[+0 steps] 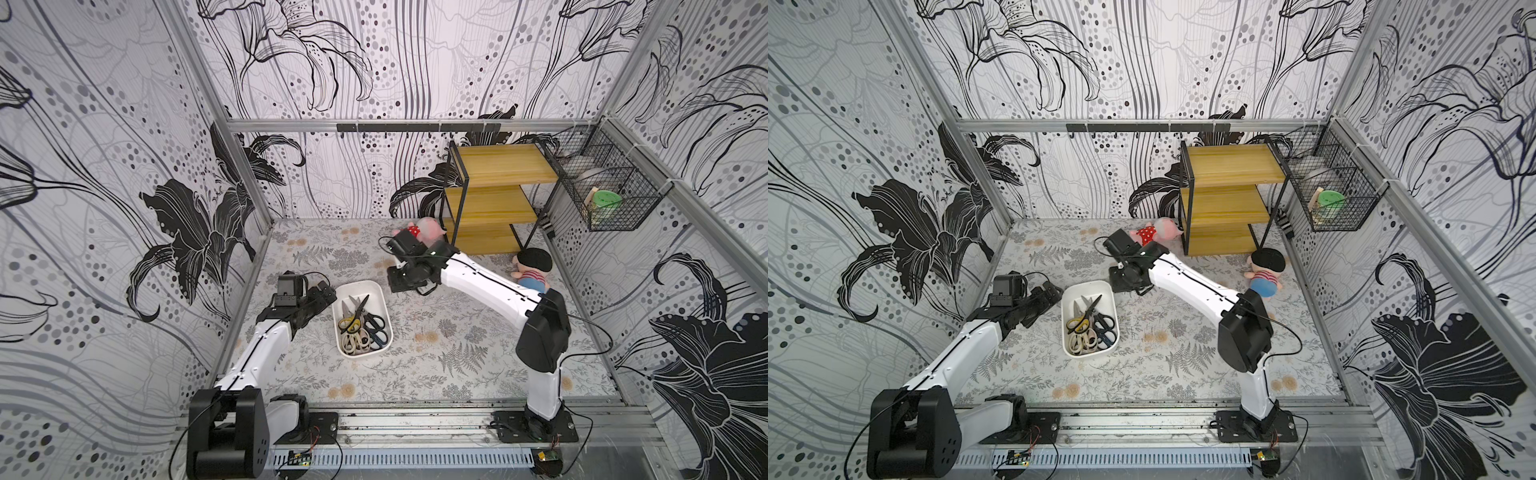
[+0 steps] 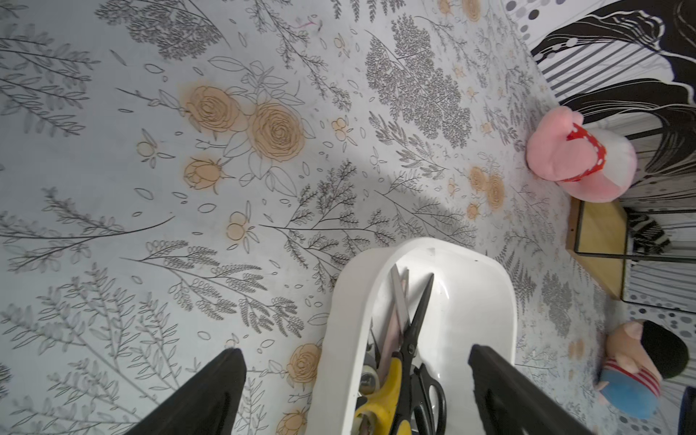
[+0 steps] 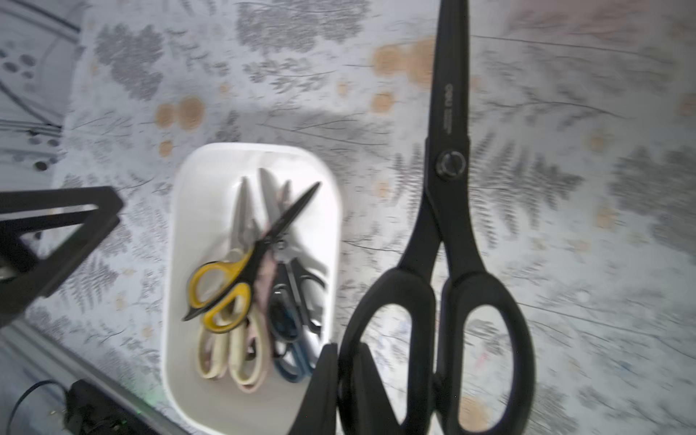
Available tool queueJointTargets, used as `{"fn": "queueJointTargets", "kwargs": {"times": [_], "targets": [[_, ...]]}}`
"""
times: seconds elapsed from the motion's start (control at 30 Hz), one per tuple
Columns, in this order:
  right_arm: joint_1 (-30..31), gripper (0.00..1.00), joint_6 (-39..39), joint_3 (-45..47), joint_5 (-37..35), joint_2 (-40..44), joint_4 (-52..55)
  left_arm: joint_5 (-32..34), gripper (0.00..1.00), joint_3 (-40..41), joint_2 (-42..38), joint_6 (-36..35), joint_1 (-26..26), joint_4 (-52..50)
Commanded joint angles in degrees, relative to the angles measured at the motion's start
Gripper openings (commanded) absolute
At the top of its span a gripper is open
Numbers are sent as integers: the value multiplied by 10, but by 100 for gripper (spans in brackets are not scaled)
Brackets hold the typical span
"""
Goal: Take the scissors out of the storage box
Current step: Pick up the scissors from the storage box, then place the scissors at the center of the board.
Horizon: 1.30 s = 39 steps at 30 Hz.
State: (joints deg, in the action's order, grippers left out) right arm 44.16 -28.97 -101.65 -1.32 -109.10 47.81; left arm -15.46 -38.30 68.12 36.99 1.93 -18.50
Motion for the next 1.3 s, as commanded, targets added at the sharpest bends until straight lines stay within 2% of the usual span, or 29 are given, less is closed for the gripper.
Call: {"fn": "queueJointTargets", "kwargs": {"times": [0.0,0.13,0.23,0.37,0.53,0.8,1.27], "targets": [[-49,0,57,66,-26,61,23,-49,98,-16,31,27,-3,65],[-109,0,77,150,-50,104,25,-38,97,-56,65,30,-33,49],[-154,0,95,214,-26,126,0,-4,97,-69,65,37,-69,44],[-191,0,117,254,-15,113,-23,15,97,-64,61,57,-96,51],[-221,0,136,287,-10,94,-81,29,97,-62,52,53,-102,39],[-265,0,154,281,13,31,-148,48,97,-57,21,46,-102,13],[-268,2,145,262,10,-40,-164,70,97,-52,-2,26,-102,-18]]}}
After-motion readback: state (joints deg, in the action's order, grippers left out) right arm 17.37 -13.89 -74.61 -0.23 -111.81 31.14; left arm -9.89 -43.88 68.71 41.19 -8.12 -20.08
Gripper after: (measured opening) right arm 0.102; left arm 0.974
